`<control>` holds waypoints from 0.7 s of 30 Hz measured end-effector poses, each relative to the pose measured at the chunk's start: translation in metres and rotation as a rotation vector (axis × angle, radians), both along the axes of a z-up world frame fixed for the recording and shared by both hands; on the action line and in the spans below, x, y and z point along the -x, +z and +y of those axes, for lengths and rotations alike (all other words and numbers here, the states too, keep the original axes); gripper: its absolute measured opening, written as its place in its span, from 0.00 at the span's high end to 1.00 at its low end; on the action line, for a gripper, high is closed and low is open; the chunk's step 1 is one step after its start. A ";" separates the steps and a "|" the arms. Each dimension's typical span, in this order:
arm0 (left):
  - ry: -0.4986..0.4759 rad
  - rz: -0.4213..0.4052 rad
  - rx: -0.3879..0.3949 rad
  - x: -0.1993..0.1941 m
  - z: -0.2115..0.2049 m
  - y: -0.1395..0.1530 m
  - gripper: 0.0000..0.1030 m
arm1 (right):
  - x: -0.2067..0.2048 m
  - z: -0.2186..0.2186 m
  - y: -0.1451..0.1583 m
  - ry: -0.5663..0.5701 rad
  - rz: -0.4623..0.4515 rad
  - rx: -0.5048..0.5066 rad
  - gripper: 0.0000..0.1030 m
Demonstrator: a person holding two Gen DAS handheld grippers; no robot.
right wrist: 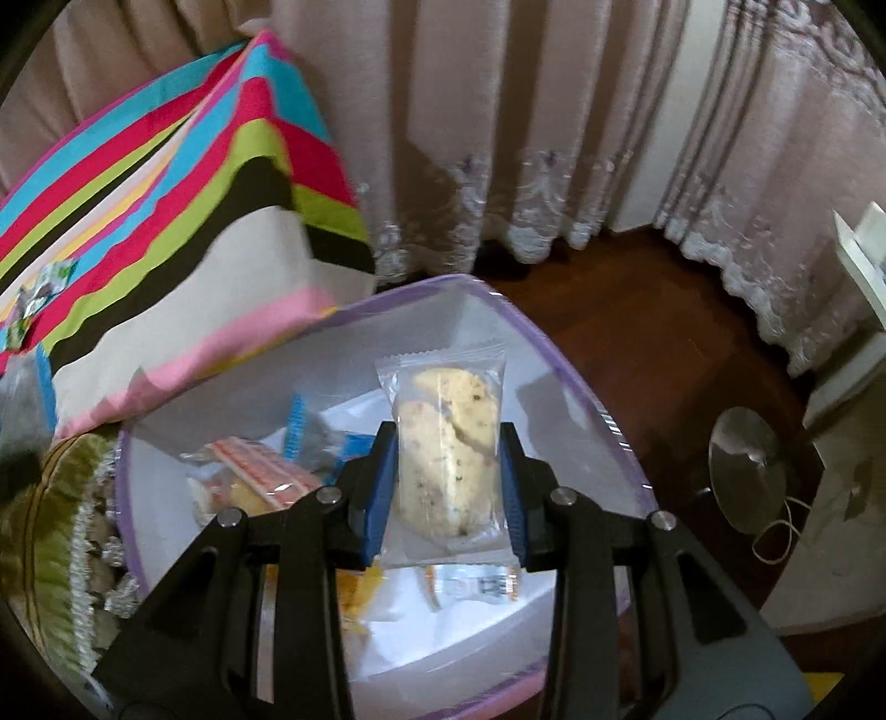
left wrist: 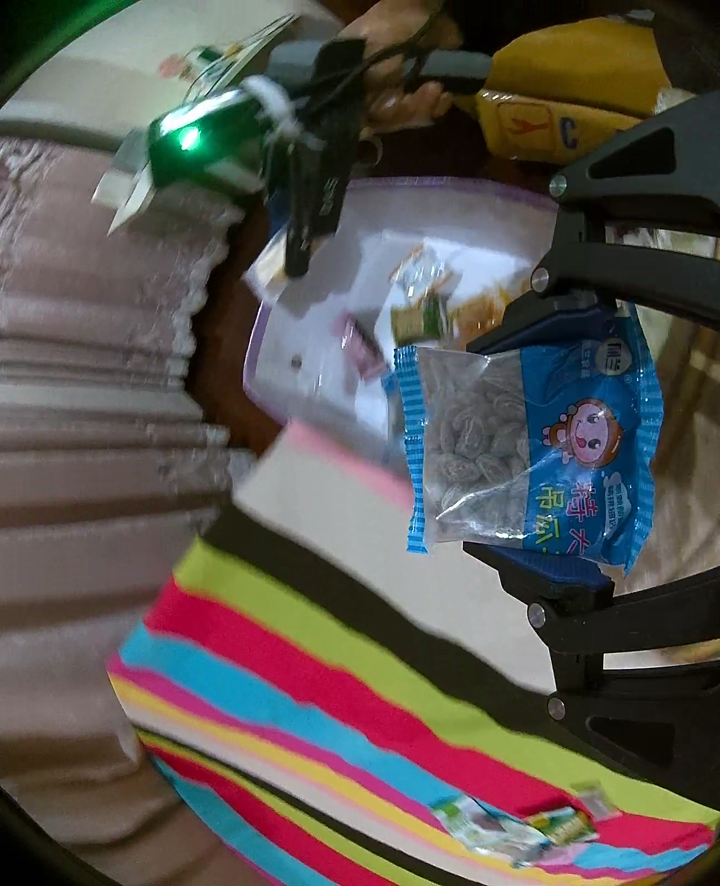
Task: Organize snacks
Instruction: 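Carry both packets over the white box and open both tools to drop them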
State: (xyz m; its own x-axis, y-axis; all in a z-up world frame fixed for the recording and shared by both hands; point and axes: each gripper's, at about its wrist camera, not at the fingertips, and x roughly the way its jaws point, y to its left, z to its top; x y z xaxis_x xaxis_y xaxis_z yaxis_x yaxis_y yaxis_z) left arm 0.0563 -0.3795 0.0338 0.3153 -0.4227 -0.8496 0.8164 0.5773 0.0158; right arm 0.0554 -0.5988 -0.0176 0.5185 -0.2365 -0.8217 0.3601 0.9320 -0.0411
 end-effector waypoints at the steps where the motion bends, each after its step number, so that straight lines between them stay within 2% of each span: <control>1: -0.023 0.003 -0.002 0.006 -0.007 0.000 0.40 | 0.002 -0.003 0.000 -0.009 -0.001 0.001 0.62; 8: -0.155 0.085 -0.001 0.039 -0.045 -0.007 0.38 | 0.013 -0.023 0.003 -0.049 -0.010 -0.004 0.62; 10: -0.184 0.105 -0.010 0.045 -0.054 -0.010 0.34 | 0.014 -0.025 0.004 -0.061 -0.004 0.003 0.55; 12: -0.186 0.094 -0.019 0.049 -0.056 -0.010 0.32 | 0.016 -0.028 0.006 -0.068 -0.016 0.008 0.44; 21: -0.117 0.088 0.009 0.036 -0.044 -0.006 0.32 | 0.014 -0.023 0.009 -0.050 -0.029 -0.006 0.41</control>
State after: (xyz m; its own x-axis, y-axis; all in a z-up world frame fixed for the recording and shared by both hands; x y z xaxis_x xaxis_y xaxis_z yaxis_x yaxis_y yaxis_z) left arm 0.0199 -0.4235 0.0282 0.1882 -0.4599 -0.8678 0.8760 0.4781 -0.0633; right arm 0.0413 -0.6215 -0.0085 0.5296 -0.2574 -0.8082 0.4067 0.9132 -0.0243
